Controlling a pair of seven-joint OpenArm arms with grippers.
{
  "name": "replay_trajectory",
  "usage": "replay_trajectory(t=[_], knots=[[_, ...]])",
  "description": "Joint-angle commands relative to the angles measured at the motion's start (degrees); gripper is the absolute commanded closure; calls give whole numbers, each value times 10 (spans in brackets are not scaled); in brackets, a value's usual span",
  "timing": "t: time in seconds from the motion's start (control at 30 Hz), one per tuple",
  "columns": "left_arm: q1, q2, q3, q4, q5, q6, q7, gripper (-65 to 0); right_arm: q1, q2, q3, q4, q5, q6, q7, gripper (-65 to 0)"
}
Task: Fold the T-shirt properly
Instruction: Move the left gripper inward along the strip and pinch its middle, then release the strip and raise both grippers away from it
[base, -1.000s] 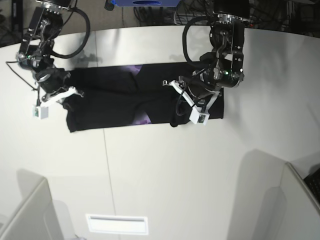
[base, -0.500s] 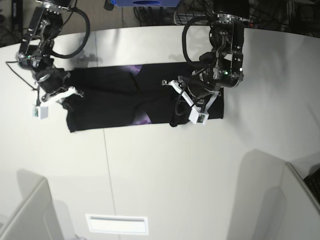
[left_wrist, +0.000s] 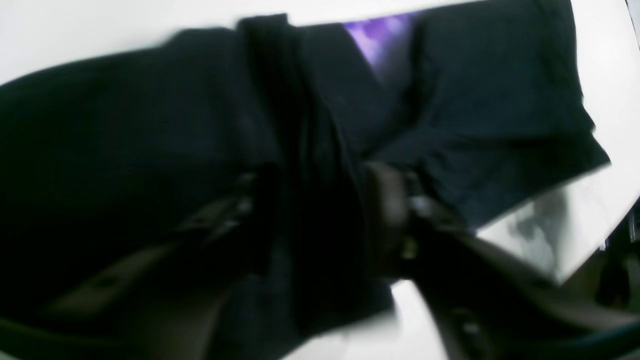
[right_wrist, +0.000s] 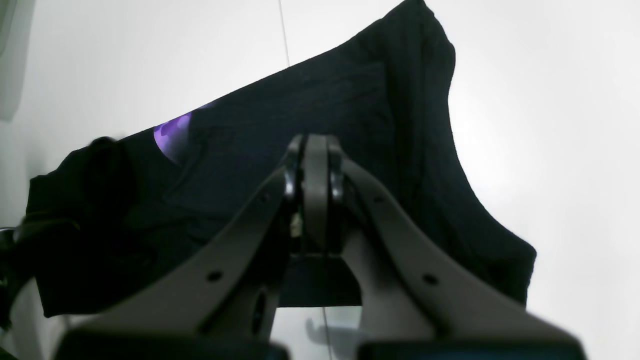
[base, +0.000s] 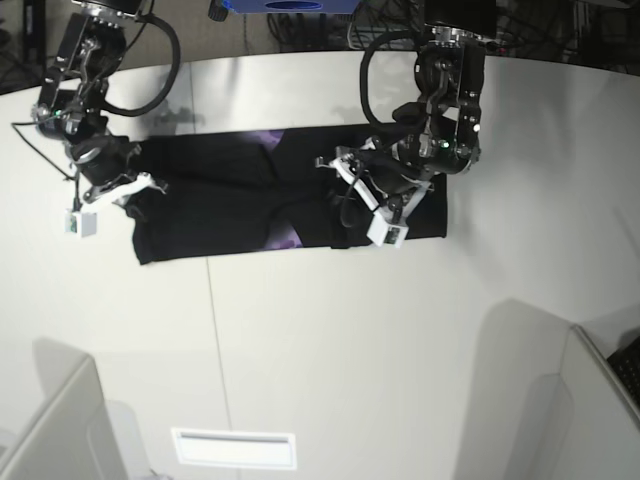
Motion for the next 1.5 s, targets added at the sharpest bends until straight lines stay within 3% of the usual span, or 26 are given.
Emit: replay_trajectory(t=[0.0, 0.17, 0.33, 0.4, 0.5, 0.63, 0.7, 0.73, 0.87, 0.93, 1.03, 1.13, 1.33, 1.47], knots=[[-15, 5, 16, 9, -14, -5, -9, -321, 4, 5, 3, 9, 7, 3, 11, 0], [-32, 4, 61, 14, -14, -5, -8, -337, 4, 5, 3, 9, 7, 3, 11, 0], [-22, -6, 28, 57, -14, -5, -7, -327, 8, 5, 39, 9, 8, 3, 11, 0], [11, -24, -33, 87, -14, -6, -7, -245, 9, 5, 58, 9, 8, 3, 11, 0], [52, -43, -147, 106, -15, -9, -7, 0, 9, 5, 75, 9, 9, 3, 1, 0], [87, -74, -316, 93, -52, -10, -8, 0, 40, 6, 89, 5, 9, 3, -72, -348], [106, -95, -392, 90, -85, -25, -10, 0, 63, 6, 88, -7, 9, 4, -106, -486], [115, -104, -422, 90, -95, -41, -10, 0, 73, 6, 87, -20, 9, 6, -118, -509], [141, -113, -524, 88, -103, -118, -10, 0, 136, 11, 90, -117, 8, 66, -159, -485], [144, -113, -557, 74, -102, -144, -10, 0, 156, 20, 90, -171, 5, 65, -159, -473], [145, -113, -569, 43, -85, -160, -10, 0, 167, 29, 89, -222, 5, 65, -152, -474], [144, -110, -532, 19, -38, -164, -15, 0, 163, 30, 89, -230, 5, 65, -149, -474], [162, -106, -426, -28, 18, -195, -131, 0, 164, 37, 86, -260, 7, 68, -154, -474], [160, -105, -379, -61, 24, -194, -153, 0, 156, 35, 85, -275, 8, 69, -155, -474]])
